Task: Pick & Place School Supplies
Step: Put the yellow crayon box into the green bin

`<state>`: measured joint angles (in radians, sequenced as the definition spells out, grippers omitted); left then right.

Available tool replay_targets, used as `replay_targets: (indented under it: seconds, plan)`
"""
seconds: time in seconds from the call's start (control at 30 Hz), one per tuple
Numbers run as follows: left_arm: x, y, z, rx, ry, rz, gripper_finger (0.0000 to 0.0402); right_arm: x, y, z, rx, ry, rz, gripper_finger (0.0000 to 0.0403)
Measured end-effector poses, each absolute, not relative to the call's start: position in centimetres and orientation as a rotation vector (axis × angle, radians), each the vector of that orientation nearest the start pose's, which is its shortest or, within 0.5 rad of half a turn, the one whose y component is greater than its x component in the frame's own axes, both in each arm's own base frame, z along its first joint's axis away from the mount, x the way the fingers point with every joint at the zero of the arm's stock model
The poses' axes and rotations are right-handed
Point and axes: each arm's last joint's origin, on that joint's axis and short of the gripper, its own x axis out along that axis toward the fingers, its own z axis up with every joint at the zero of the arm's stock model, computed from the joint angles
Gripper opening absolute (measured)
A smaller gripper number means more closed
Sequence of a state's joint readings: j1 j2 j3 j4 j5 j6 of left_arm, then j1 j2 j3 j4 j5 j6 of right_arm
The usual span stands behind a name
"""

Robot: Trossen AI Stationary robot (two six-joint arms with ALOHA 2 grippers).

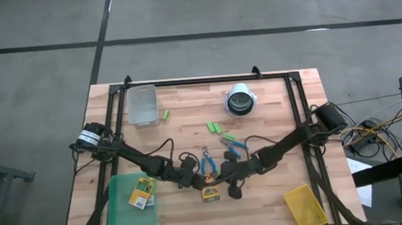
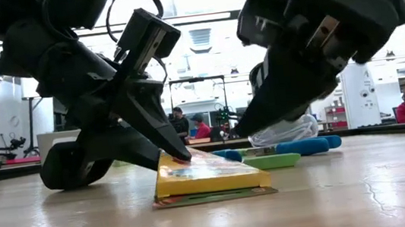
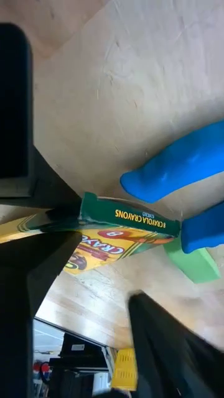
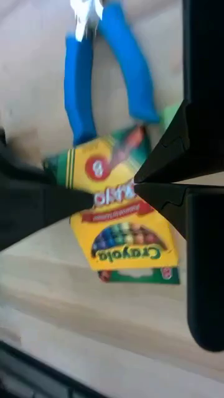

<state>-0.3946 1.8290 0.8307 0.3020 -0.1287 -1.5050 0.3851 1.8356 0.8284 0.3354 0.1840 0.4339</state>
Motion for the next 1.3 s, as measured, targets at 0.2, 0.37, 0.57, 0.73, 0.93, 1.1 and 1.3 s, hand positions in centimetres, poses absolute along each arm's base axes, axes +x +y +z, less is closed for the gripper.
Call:
replay_targets:
  seconds: [0.2,0.37,0.57,0.73,0.93,1.1,1.3]
  plan:
    - [32.0,-12.9,12.5,-1.274,0.711,0.294,0.0062,31.1,11.8,15.0,0.198,0.682,-0.015,0.0008]
    - [32.0,-12.9,12.5,-1.282,0.705,0.289,0.006,30.2,11.2,17.6,0.182,0.625,-0.08,0.0008]
    - [32.1,-13.0,12.6,-1.287,0.702,0.287,0.0055,29.4,10.6,20.3,0.143,0.532,-0.13,0.0008]
    - [32.0,-13.0,12.6,-1.286,0.702,0.287,0.005,28.9,10.2,21.4,0.139,0.504,-0.166,0.0008]
    - [32.2,-13.0,12.8,-1.294,0.692,0.272,0.0049,28.8,10.1,21.8,0.126,0.493,-0.165,0.0008]
    - [32.2,-13.0,13.9,-1.302,0.675,0.251,0.0048,28.8,10.0,21.8,0.113,0.476,-0.212,0.0008]
    - [31.6,-12.7,16.5,-1.304,0.623,0.223,0.0048,28.5,9.5,22.1,0.075,0.449,-0.335,0.0008]
